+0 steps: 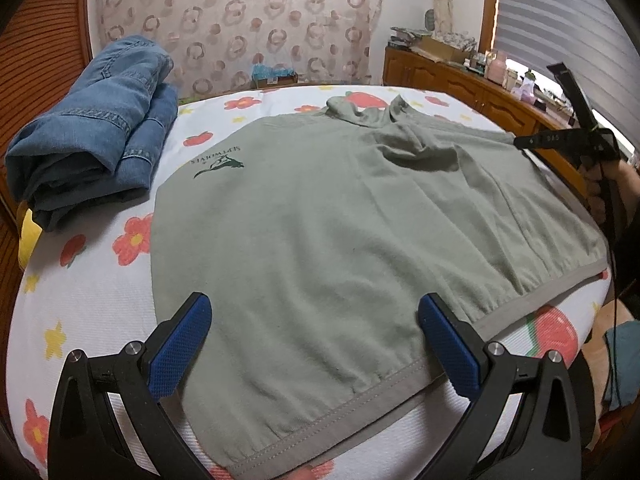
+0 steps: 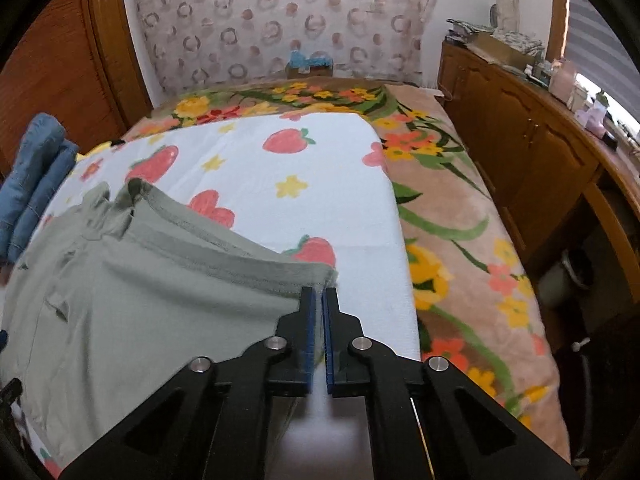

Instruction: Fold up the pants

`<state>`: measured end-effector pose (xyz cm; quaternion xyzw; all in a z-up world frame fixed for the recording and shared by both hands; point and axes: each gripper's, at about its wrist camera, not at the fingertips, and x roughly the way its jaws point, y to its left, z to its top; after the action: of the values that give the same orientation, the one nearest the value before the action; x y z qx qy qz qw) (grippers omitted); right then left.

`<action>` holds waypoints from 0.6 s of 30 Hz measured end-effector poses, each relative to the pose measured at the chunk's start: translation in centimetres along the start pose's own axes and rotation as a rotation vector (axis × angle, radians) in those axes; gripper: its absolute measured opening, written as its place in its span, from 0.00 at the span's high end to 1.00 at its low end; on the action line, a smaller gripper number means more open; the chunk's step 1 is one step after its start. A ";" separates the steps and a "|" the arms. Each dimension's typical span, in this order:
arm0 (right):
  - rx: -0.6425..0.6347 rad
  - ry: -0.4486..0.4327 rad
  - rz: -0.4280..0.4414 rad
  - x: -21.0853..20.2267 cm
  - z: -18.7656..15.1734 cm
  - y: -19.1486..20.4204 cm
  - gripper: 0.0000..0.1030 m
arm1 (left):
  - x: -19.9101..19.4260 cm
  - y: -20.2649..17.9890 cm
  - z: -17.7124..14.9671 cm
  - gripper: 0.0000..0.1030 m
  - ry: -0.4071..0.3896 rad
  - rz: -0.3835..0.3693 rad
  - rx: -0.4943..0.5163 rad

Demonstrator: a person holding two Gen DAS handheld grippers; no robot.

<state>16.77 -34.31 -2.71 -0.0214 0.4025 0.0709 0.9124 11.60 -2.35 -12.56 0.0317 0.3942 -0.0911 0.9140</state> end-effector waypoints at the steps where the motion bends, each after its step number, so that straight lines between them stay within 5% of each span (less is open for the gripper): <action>1: -0.013 -0.006 -0.026 -0.5 -0.2 0.4 0.97 | 0.1 -0.1 0.0 0.00 0.003 0.007 0.009; 6: -0.069 -0.037 -0.045 -2.7 -1.1 2.5 0.86 | 0.0 0.1 0.0 0.00 0.010 0.000 0.011; 10: -0.136 -0.017 0.052 -3.8 -3.3 4.7 0.73 | -0.3 0.1 0.0 0.00 0.017 -0.014 0.001; 18: -0.170 0.015 0.088 -5.1 -7.2 7.6 0.71 | -2.5 1.2 -0.3 0.00 -0.016 -0.075 -0.034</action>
<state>6.98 -28.11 -3.66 -0.0817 0.4025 0.1448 0.9002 9.92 -0.82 -10.96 0.0008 0.3892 -0.1186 0.9135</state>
